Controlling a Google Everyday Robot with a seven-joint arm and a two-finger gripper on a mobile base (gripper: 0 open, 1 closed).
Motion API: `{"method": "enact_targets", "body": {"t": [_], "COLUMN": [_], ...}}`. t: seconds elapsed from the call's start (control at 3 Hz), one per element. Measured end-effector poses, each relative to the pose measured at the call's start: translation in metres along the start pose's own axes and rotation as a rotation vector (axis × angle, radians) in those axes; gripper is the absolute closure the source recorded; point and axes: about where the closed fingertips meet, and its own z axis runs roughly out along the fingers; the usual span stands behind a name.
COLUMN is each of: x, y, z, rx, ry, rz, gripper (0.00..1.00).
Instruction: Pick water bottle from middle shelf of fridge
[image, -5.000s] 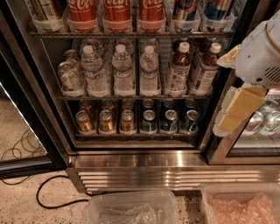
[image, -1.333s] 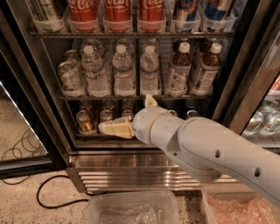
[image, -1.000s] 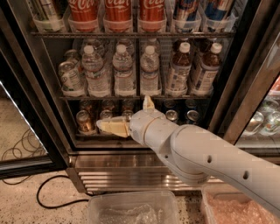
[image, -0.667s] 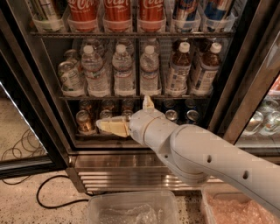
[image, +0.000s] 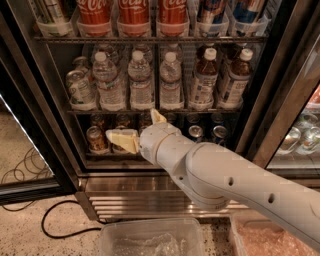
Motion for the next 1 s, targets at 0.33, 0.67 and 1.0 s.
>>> {"method": "enact_targets", "body": {"t": [0.33, 0.67, 1.0], "x": [-0.001, 0.005, 0.011], "y": [0.004, -0.007, -0.032], "z": [0.014, 0.032, 0.040], "rx": [-0.002, 0.029, 0.108], "ry": [-0.024, -0.041, -0.049], "rz": [0.012, 0.025, 0.032], "gripper": [0.33, 0.31, 0.30]}}
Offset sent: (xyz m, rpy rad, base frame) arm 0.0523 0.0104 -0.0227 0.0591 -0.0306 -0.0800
